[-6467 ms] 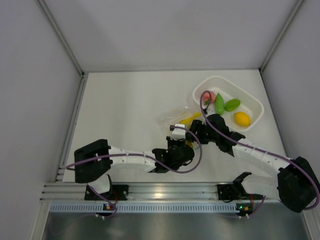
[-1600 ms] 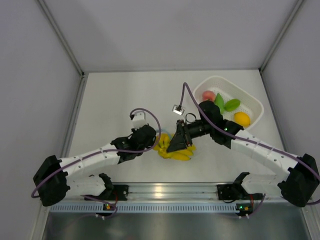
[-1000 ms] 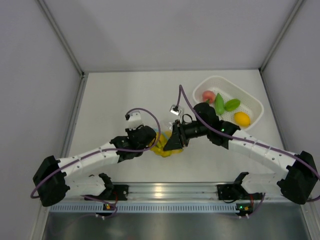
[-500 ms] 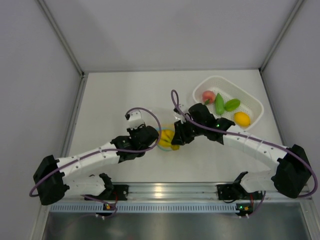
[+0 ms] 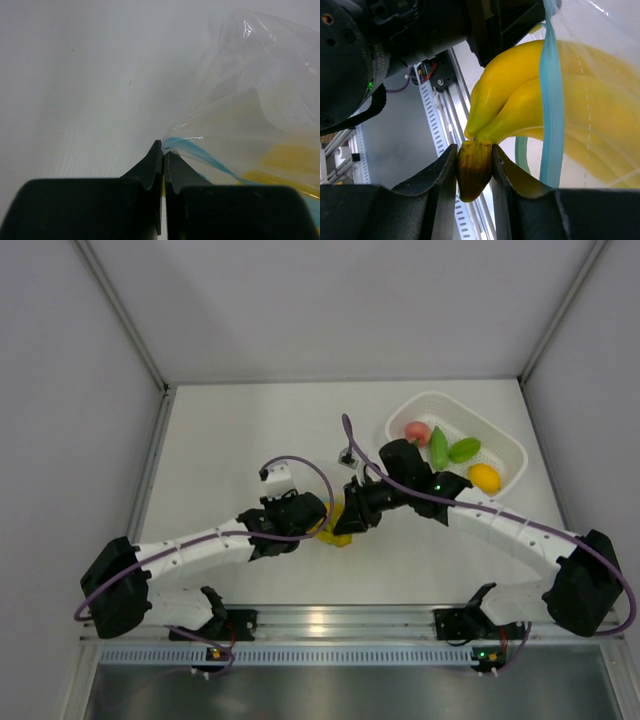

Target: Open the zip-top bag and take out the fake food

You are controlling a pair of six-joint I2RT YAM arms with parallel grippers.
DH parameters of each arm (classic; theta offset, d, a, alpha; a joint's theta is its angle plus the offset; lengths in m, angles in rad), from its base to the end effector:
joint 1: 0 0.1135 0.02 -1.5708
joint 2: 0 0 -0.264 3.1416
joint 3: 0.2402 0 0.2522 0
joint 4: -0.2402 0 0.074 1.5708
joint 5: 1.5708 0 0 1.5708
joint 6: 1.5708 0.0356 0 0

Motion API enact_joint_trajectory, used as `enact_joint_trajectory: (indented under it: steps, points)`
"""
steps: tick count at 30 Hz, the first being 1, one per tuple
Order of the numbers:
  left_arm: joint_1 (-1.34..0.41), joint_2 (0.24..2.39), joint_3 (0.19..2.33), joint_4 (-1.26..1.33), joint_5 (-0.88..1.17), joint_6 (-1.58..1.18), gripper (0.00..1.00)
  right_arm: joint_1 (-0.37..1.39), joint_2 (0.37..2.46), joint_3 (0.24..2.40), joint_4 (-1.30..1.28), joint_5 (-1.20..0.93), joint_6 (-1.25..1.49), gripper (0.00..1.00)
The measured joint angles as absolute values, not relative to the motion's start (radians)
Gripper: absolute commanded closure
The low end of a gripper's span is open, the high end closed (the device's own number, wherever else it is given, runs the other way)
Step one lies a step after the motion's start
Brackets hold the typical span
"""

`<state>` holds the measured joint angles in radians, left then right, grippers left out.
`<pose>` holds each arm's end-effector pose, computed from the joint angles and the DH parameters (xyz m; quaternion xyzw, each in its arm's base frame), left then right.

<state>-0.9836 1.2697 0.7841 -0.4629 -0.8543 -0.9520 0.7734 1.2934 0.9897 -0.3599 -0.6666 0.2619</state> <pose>0.1570 -0.1875 0.2252 -0.1131 0.8683 -0.0058 0.4829 0.1848 0.2112 0.2886 -0.3536 0.7855 0.4605 0.2143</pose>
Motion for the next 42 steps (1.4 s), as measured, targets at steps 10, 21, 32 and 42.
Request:
enact_joint_trajectory:
  steps: [10,21,32,42]
  points:
    - [-0.919,1.264,0.71,-0.277,-0.708,-0.898,1.0,0.749,1.276,0.99,-0.36,-0.798,0.209,1.0]
    - [-0.821,1.299,0.614,0.076,-0.282,-0.693,1.0,0.741,1.261,1.023,-0.397,-0.96,0.149,1.0]
    - [-0.732,1.4,0.639,0.019,-0.305,-0.858,1.0,0.736,1.264,1.114,-0.399,-0.953,0.168,1.0]
    - [-0.681,1.385,0.696,-0.138,-0.477,-0.998,1.0,0.703,1.268,1.161,-0.452,-0.924,0.181,1.0]
